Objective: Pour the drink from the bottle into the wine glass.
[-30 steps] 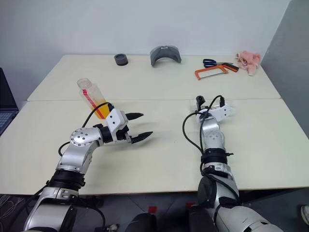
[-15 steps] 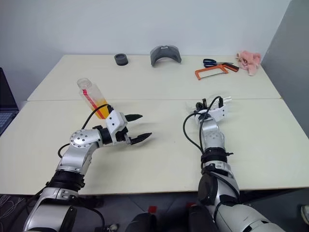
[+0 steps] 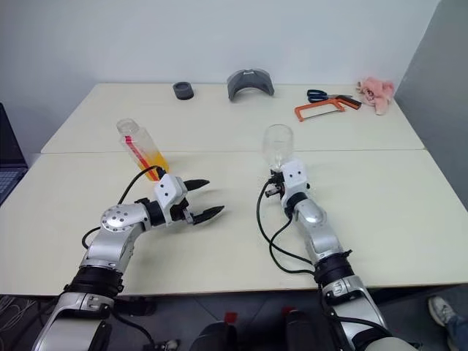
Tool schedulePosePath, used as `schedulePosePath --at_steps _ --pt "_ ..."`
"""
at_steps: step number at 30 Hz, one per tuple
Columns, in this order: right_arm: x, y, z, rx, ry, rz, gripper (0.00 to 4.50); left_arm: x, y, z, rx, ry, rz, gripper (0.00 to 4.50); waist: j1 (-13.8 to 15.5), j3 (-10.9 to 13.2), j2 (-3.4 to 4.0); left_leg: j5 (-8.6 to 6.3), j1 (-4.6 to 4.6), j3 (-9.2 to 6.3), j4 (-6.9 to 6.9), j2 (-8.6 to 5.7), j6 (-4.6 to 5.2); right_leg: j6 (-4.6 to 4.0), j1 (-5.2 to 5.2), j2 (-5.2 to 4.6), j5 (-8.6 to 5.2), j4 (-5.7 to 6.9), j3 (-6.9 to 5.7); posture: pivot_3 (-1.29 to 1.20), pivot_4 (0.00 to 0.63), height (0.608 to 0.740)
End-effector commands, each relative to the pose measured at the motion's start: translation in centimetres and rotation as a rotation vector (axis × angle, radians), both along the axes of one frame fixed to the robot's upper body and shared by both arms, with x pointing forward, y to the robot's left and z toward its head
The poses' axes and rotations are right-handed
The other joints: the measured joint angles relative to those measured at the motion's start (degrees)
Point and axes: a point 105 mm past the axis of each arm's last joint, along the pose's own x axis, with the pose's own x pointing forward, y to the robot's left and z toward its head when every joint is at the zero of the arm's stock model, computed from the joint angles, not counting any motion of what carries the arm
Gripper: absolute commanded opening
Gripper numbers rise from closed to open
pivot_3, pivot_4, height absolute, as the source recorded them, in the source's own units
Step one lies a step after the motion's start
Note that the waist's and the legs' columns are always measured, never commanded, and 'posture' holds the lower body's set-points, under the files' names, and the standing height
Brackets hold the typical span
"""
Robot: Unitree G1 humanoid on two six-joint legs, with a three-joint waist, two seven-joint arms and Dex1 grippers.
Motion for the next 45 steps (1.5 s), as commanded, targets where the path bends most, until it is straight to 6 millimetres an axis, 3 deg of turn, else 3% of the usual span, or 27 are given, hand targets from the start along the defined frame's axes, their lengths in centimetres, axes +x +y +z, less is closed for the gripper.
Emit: schedulePosePath --at_steps 1,5,9,15,19,27,28,30,34,37,41,45 --pt "0.2 2.2 1.3 -0.002 -0.057 0.085 0.16 0.1 1.0 1.9 -0.049 -0.043 0.047 4.5 -0.18 0.0 0.0 0.0 0.02 0.04 0.0 0.0 0.0 0.0 0.0 0.03 0.0 -0.01 0.01 0.0 0.15 0.74" --pt "1.1 4.7 2.8 -0.006 -0.089 0.157 0.16 -0.3 2.0 2.2 -0.069 -0.033 0.089 4.5 -0.5 0.02 0.02 0.0 0.08 0.08 -0.03 0.08 0.0 -0.01 -0.04 0.09 0.0 0.05 0.01 0.0 0.15 0.74" --pt "1.3 6.3 2.0 -0.026 -0.06 0.213 0.16 -0.8 2.7 2.4 -0.074 -0.034 0.12 4.5 -0.23 0.02 0.02 0.0 0.07 -0.01 -0.08 0.1 -0.01 -0.03 -0.07 0.06 0.0 0.07 -0.06 0.0 0.15 0.74" --pt "1.2 6.6 0.3 -0.021 0.01 0.239 0.16 -1.2 2.7 2.9 -0.075 -0.044 0.142 4.5 0.26 0.02 0.01 0.0 -0.03 -0.02 0.01 0.02 -0.01 -0.02 0.01 -0.24 0.0 -0.04 -0.03 0.0 0.15 0.74" --pt "1.1 6.4 0.2 -0.009 0.007 0.246 1.36 -1.4 2.3 3.4 -0.082 -0.05 0.144 4.5 0.2 0.02 0.01 0.0 0.0 -0.03 -0.01 0.03 -0.01 -0.03 0.01 -0.16 0.0 -0.01 -0.06 0.0 0.15 0.74" --pt "0.9 6.3 0.4 -0.009 -0.006 0.259 4.25 -1.3 1.6 4.2 -0.128 -0.054 0.142 4.5 0.05 0.02 0.01 0.0 0.0 -0.02 -0.04 0.05 -0.01 -0.03 -0.02 -0.11 0.0 0.01 -0.05 0.0 0.15 0.74" --pt "0.7 6.0 0.2 -0.013 -0.008 0.263 4.48 -1.3 1.4 4.4 -0.147 -0.053 0.142 4.5 0.05 0.02 0.01 0.0 0.0 -0.03 -0.04 0.06 -0.01 -0.03 -0.02 -0.12 0.0 0.01 -0.05 0.0 0.15 0.74" --pt "0.3 5.2 -0.2 -0.029 -0.009 0.28 4.48 -1.4 1.3 4.6 -0.184 -0.045 0.148 4.5 0.15 0.02 0.01 0.0 -0.02 -0.04 -0.03 0.1 -0.01 -0.03 -0.02 -0.14 0.0 0.01 -0.05 0.0 0.15 0.74" --pt "-1.6 3.3 -1.1 -0.092 -0.013 0.322 4.48 -1.8 2.0 4.0 -0.217 -0.015 0.202 4.5 0.39 0.02 0.01 0.0 -0.07 -0.06 0.0 0.08 -0.01 -0.02 -0.01 -0.2 0.0 -0.03 -0.05 0.0 0.15 0.74" --pt "-4.3 2.1 -1.3 -0.134 0.01 0.387 4.48 -1.9 3.5 3.1 -0.227 -0.011 0.302 4.5 0.53 0.02 0.01 0.0 -0.06 -0.07 -0.02 0.11 -0.01 -0.02 -0.01 -0.2 -0.01 -0.02 -0.05 0.0 0.15 0.74" --pt "-8.7 1.5 0.5 -0.175 -0.013 0.493 4.48 -1.7 6.2 1.8 -0.262 -0.028 0.493 4.5 0.87 0.02 0.01 -0.01 -0.08 -0.09 -0.01 0.16 -0.01 -0.01 -0.02 -0.17 -0.01 -0.09 -0.06 0.0 0.15 0.74" --pt "-11.5 0.9 2.6 -0.185 -0.028 0.531 4.48 -1.3 9.5 1.6 -0.298 -0.095 0.719 4.5 1.38 0.02 -0.02 -0.01 -0.07 -0.08 0.01 0.15 -0.01 0.0 0.0 -0.13 -0.02 -0.13 -0.08 0.0 0.15 0.74"
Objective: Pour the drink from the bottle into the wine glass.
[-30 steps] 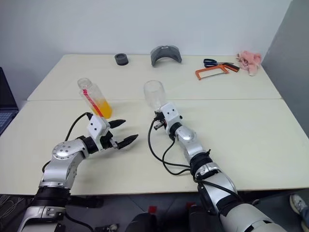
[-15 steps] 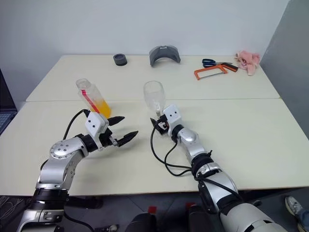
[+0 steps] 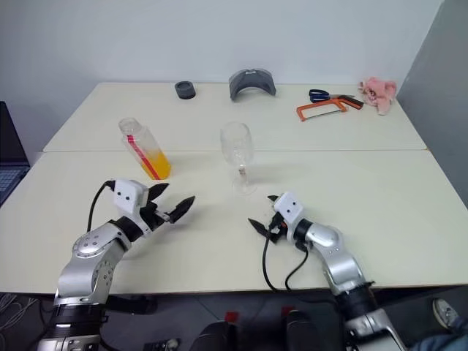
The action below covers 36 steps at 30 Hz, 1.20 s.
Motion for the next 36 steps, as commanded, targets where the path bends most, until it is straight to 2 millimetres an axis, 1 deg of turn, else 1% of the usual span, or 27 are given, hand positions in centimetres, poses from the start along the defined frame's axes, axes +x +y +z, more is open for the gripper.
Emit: schedulePosePath --at_steps 1,3,6,13,20,30,36 --pt "-2.4 0.6 3.5 0.037 -0.065 0.067 4.48 0.6 3.5 1.6 -0.017 -0.096 0.219 4.5 0.46 -0.02 -0.03 0.0 0.0 -0.03 0.01 -0.01 0.0 0.0 0.02 0.01 0.0 -0.01 -0.03 0.0 0.15 0.74" --pt "-3.2 0.7 4.1 0.039 -0.065 0.081 4.48 1.1 4.6 2.2 -0.017 -0.12 0.28 4.5 0.88 -0.05 -0.12 0.0 -0.01 -0.1 0.02 -0.04 0.0 0.0 0.08 0.01 0.0 -0.08 -0.11 0.0 0.15 0.74" --pt "-3.7 1.0 4.8 0.038 -0.067 0.1 4.48 1.9 5.2 2.7 -0.03 -0.131 0.309 4.5 1.56 -0.05 -0.14 0.0 -0.02 -0.09 0.04 -0.12 0.0 0.01 0.1 -0.01 0.01 -0.13 -0.12 0.0 0.15 0.74" --pt "-4.4 2.0 6.0 0.019 -0.107 0.139 4.48 3.6 4.8 3.2 -0.033 -0.113 0.264 4.5 1.75 -0.05 -0.15 0.01 -0.04 -0.06 0.02 -0.17 -0.01 0.02 0.1 0.01 0.01 -0.21 -0.14 0.0 0.15 0.74" --pt "-4.9 2.5 7.3 0.015 -0.13 0.175 4.48 5.6 4.6 4.0 0.007 -0.113 0.233 4.5 1.81 -0.06 -0.18 0.01 -0.06 -0.08 0.03 -0.21 -0.02 0.01 0.1 0.03 0.01 -0.24 -0.17 0.0 0.15 0.74" --pt "-4.8 2.5 7.6 0.007 -0.14 0.172 4.48 7.6 3.7 4.7 0.023 -0.121 0.196 4.5 1.8 -0.06 -0.2 0.01 -0.1 -0.09 0.03 -0.23 -0.02 0.01 0.08 0.04 0.01 -0.25 -0.19 0.0 0.15 0.74" --pt "-4.6 2.5 7.8 0.011 -0.153 0.166 4.48 8.9 3.8 5.4 -0.002 -0.13 0.216 4.5 1.77 -0.05 -0.21 0.01 -0.13 -0.09 0.04 -0.26 -0.02 0.01 0.06 0.05 0.01 -0.27 -0.2 0.0 0.15 0.74"
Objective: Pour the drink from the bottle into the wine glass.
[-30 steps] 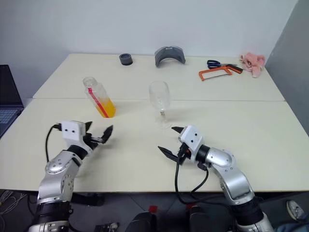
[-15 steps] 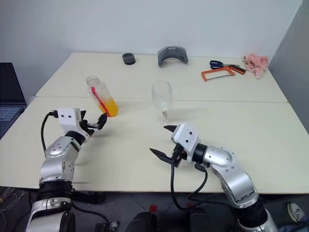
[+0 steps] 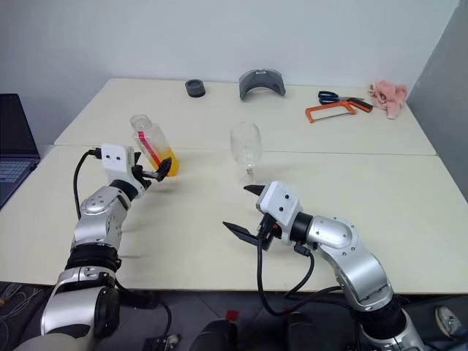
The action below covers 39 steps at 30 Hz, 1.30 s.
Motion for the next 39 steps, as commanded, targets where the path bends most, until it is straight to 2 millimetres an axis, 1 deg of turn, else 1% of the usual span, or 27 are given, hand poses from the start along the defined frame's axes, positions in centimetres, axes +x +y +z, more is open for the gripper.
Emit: schedulePosePath --at_steps 1,2,5,11,12,13,17,21,24,29,32,39 --pt "-0.5 0.3 1.4 0.022 -0.06 0.019 4.48 0.7 0.1 1.7 0.016 -0.054 0.008 4.5 -0.01 0.0 0.0 0.0 0.0 0.0 0.0 0.0 0.0 0.0 0.0 0.0 0.0 0.01 0.0 0.0 0.15 0.74" --pt "-0.5 0.3 1.4 0.023 -0.062 0.019 4.48 0.8 0.0 1.8 0.016 -0.054 0.004 4.5 -0.01 0.0 0.0 0.0 -0.01 0.0 0.0 0.0 0.0 0.0 0.0 0.0 0.0 0.0 0.0 0.0 0.15 0.74" --pt "-0.4 0.3 1.5 0.023 -0.066 0.017 4.5 1.3 -0.3 1.9 0.004 -0.057 -0.005 3.92 -0.02 0.0 0.0 0.0 0.0 0.01 0.0 -0.01 0.0 0.0 0.0 0.01 0.0 0.0 0.0 0.0 0.15 0.74" --pt "-0.3 0.0 1.7 0.029 -0.08 -0.006 4.5 1.6 -1.2 2.2 -0.006 -0.079 -0.04 2.03 -0.02 0.0 -0.01 0.0 -0.02 -0.01 0.0 -0.01 0.0 0.0 -0.01 0.01 0.0 0.01 -0.01 0.0 0.15 0.74" --pt "-0.2 -0.1 1.8 0.031 -0.087 -0.015 4.5 1.5 -1.5 2.5 -0.005 -0.092 -0.052 1.79 -0.01 0.0 -0.01 0.0 -0.02 -0.01 0.0 -0.01 0.0 0.0 -0.01 0.0 0.0 0.01 -0.01 0.0 0.15 0.74" --pt "-0.1 -0.2 2.0 0.035 -0.095 -0.025 4.5 1.5 -1.8 2.9 0.003 -0.108 -0.063 1.67 0.0 0.0 -0.01 0.0 -0.03 -0.02 0.01 -0.01 0.0 0.0 -0.01 0.0 0.0 0.01 -0.01 0.0 0.15 0.74" --pt "0.3 -1.4 3.2 0.092 -0.119 -0.1 4.5 1.3 -4.2 5.9 0.124 -0.216 -0.132 1.64 0.02 0.11 -0.19 0.01 -0.13 -0.08 0.06 0.0 -0.01 0.0 -0.06 0.0 0.0 0.01 -0.04 0.0 0.15 0.74" --pt "0.9 -2.8 4.4 0.16 -0.13 -0.185 4.5 0.6 -6.8 9.0 0.346 -0.353 -0.199 1.64 0.09 0.14 -0.24 0.02 -0.15 -0.1 0.04 0.02 -0.04 -0.01 -0.07 -0.03 0.01 0.0 -0.03 0.0 0.15 0.74" --pt "1.4 -3.6 4.9 0.186 -0.134 -0.226 4.5 0.2 -8.4 10.5 0.496 -0.433 -0.244 1.64 0.08 0.14 -0.24 0.03 -0.13 -0.05 0.02 0.0 -0.05 -0.01 -0.07 -0.02 0.01 0.0 -0.01 0.0 0.15 0.74" --pt "2.4 -4.1 5.4 0.199 -0.159 -0.264 4.5 0.1 -10.2 12.0 0.657 -0.515 -0.301 1.64 0.03 0.14 -0.25 0.01 -0.13 0.02 0.01 -0.03 -0.01 -0.01 -0.08 0.02 0.01 0.0 -0.01 0.0 0.15 0.74" --pt "2.7 -4.1 5.4 0.205 -0.115 -0.253 4.5 0.2 -10.8 12.5 0.731 -0.545 -0.322 1.64 0.02 0.15 -0.25 0.0 -0.13 0.1 0.02 -0.04 0.0 -0.01 -0.08 0.02 0.01 0.01 -0.01 0.0 0.15 0.74" --pt "3.2 -4.3 6.1 0.215 -0.108 -0.254 4.5 0.3 -11.5 13.2 0.88 -0.598 -0.374 1.64 -0.05 0.15 -0.25 0.0 -0.15 0.16 0.01 -0.03 0.01 -0.01 -0.1 0.04 0.01 0.01 -0.01 0.0 0.15 0.74"
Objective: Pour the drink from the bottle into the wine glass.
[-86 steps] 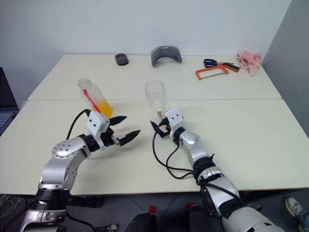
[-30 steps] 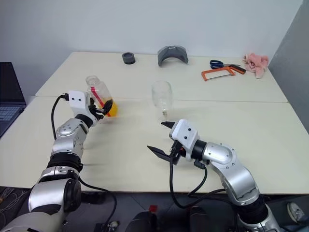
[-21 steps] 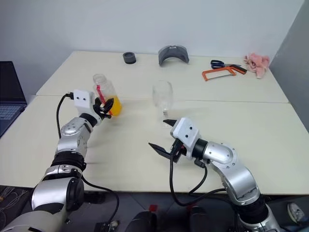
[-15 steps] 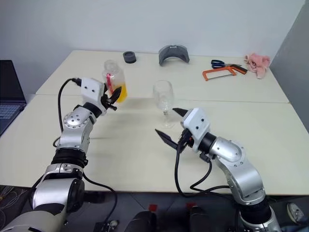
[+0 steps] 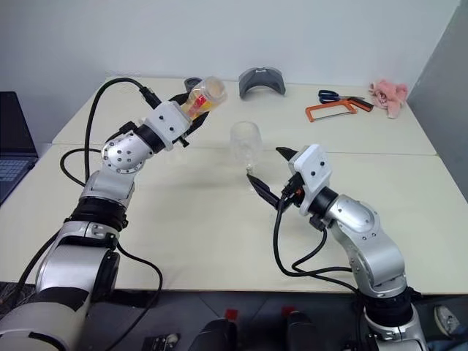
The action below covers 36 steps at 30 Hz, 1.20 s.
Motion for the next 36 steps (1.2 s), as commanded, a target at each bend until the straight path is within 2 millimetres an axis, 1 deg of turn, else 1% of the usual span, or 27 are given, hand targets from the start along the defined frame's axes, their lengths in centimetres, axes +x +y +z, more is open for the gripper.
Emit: schedulePosePath --at_steps 1,6,12,22,29,36 --pt "-0.2 0.0 1.6 0.031 -0.041 0.017 4.5 -0.5 -0.3 2.5 0.071 -0.11 -0.025 1.64 -0.02 0.0 0.0 0.0 0.0 0.01 0.0 0.0 0.0 0.0 0.0 0.01 0.0 0.0 0.0 0.0 0.15 0.74" --pt "0.2 -0.2 1.9 0.039 -0.031 0.007 4.5 -0.4 -0.4 2.5 0.203 -0.149 -0.03 1.64 0.0 0.0 -0.01 0.0 -0.03 0.0 0.0 -0.01 0.0 0.0 0.0 0.0 0.0 -0.01 -0.02 0.0 0.15 0.74" --pt "0.3 -0.4 1.7 0.043 -0.011 -0.004 4.5 -0.2 -0.3 2.8 0.305 -0.199 -0.015 1.64 -0.01 0.0 -0.01 0.0 -0.03 0.04 0.0 -0.01 0.01 0.0 -0.01 0.01 0.0 0.01 -0.03 0.0 0.15 0.74" --pt "0.1 0.1 1.3 0.042 0.007 -0.006 4.5 0.3 -0.7 4.1 0.366 -0.306 0.041 1.64 -0.01 0.01 -0.02 0.0 -0.06 0.05 0.01 -0.02 0.01 0.0 -0.02 0.01 0.0 0.02 -0.04 0.0 0.15 0.74" --pt "-0.1 0.2 1.1 0.039 0.015 -0.006 4.5 0.4 -1.1 4.5 0.411 -0.368 0.058 1.64 -0.02 0.01 -0.02 0.0 -0.06 0.07 0.01 -0.02 0.0 0.0 -0.04 0.01 0.0 0.04 -0.03 0.0 0.15 0.74" --pt "0.0 0.2 1.1 0.06 0.029 -0.013 4.5 0.7 -0.9 4.7 0.452 -0.394 0.086 1.64 -0.02 0.02 -0.03 0.0 -0.07 0.08 0.01 -0.04 0.0 0.0 -0.06 0.0 0.0 0.05 -0.03 0.0 0.15 0.74"
